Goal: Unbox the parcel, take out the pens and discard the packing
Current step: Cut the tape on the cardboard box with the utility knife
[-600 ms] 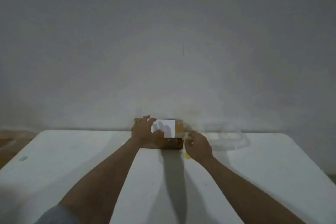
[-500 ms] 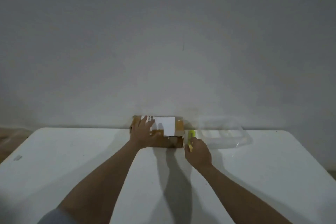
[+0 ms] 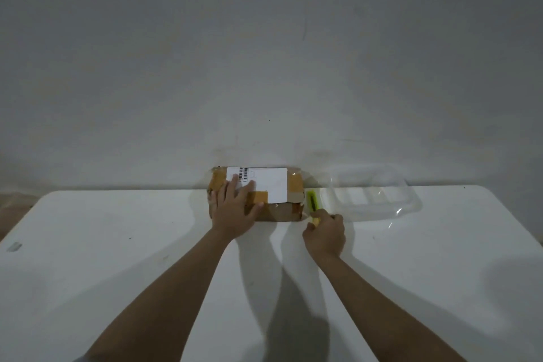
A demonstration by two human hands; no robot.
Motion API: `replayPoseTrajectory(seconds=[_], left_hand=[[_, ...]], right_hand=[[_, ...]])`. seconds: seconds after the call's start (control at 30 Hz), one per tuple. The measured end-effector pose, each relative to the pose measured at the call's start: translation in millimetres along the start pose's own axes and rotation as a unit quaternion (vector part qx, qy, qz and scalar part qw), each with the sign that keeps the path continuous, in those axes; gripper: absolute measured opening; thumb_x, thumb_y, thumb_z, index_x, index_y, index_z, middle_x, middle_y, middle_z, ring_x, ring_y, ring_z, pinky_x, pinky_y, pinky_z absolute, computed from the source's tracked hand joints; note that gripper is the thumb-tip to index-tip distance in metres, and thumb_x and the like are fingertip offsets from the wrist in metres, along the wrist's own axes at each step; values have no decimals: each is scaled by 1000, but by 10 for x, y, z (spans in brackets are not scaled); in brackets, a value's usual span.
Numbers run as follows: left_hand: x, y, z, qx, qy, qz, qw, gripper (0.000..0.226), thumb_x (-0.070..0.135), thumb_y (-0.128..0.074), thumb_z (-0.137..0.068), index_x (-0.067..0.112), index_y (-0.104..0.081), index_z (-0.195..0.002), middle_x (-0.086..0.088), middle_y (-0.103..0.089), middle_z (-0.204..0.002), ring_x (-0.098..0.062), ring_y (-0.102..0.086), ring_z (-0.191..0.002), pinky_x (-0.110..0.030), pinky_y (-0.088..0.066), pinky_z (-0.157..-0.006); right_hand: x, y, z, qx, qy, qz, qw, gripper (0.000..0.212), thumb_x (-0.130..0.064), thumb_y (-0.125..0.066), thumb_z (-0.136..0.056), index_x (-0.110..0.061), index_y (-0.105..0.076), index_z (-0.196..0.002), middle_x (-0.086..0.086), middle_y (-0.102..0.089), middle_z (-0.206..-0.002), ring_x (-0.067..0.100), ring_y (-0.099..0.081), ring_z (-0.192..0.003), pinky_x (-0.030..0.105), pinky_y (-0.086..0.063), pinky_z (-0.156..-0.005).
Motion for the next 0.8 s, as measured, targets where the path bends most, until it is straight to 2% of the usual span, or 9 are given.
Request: replayPoseTrajectory(seconds=[0.1, 0.27, 0.37, 0.43, 0.5, 0.6, 0.7, 0.73, 0.8], left_hand=[[-1, 13, -5, -6, 12, 5, 1000, 82, 74, -24, -69, 35, -42, -139, -6, -25, -156, -30, -19, -143, -54, -5, -113], [9, 25, -28, -43, 25, 7, 999, 74, 67, -35, -74, 35, -39, -141, -4, -18, -158, -28, -12, -145, -53, 0, -114], [26, 29, -22, -48, 32, 6, 998, 73, 65, -36, -73, 36, -38, -141, -3, -17, -158, -27, -10, -145, -52, 1, -114], [41, 36, -13, -47, 34, 8, 998, 73, 64, -37, -74, 36, -38, -141, -3, -17, -158, -26, -10, -145, -52, 1, -114], [49, 42, -4, -44, 34, 9, 998, 69, 63, -40, -77, 36, -39, -141, -3, -17, -158, -27, -10, -145, -52, 1, -114], [57, 70, 8, -43, 34, 8, 998, 70, 64, -39, -75, 36, -41, -139, -3, -19, -157, -27, -12, -145, -53, -1, -114], [58, 106, -9, -44, 37, 17, 998, 69, 66, -39, -72, 36, -47, -134, -3, -24, -155, -26, -14, -144, -54, -3, -114], [61, 124, -23, -40, 35, 19, 998, 66, 66, -40, -73, 36, -50, -131, -3, -27, -154, -26, -16, -144, -55, -4, -113], [57, 172, -60, -21, 32, 16, 999, 55, 66, -47, -78, 37, -56, -123, -4, -32, -152, -25, -19, -143, -57, -8, -113]], right_hand=[[44, 33, 2, -26, 8, -47, 999, 25, -4, -60, -83, -13, -63, -106, 13, -48, -110, 33, -59, -85, 32, -48, -74], [142, 177, 15, -35, 16, -137, 990, 21, -13, -68, -84, -9, -68, -104, 16, -56, -102, 32, -59, -89, 25, -42, -76], [169, 249, 95, -45, -2, -220, 974, 12, -5, -65, -82, -14, -70, -89, 9, -64, -89, 27, -63, -86, 26, -48, -70], [155, 301, 144, -50, -18, -270, 962, 16, -1, -62, -82, -16, -66, -82, -3, -66, -76, 24, -67, -81, 21, -47, -63], [162, 345, 165, -42, -39, -308, 950, 15, -1, -63, -82, -16, -65, -82, -8, -66, -75, 25, -70, -82, 28, -52, -67], [167, 383, 192, -33, -54, -342, 938, 16, -5, -68, -78, -20, -64, -82, 1, -68, -88, 27, -69, -83, 36, -54, -73], [158, 413, 209, -28, -65, -366, 928, 28, -9, -75, -75, -16, -62, -99, 1, -63, -98, 27, -66, -88, 40, -54, -81], [134, 416, 212, -31, -64, -370, 926, 31, -9, -75, -76, -14, -61, -103, 1, -61, -98, 27, -65, -88, 40, -54, -82], [43, 420, 203, -40, -46, -373, 926, 22, -7, -70, -80, -16, -62, -98, 1, -61, -91, 28, -62, -86, 42, -54, -81]])
Point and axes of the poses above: each hand's wrist, its own z-axis away from the middle knuckle, its own y-axis out of the back of the hand, x = y × z, the point moved 7 cm from there along -z, towards the middle knuckle
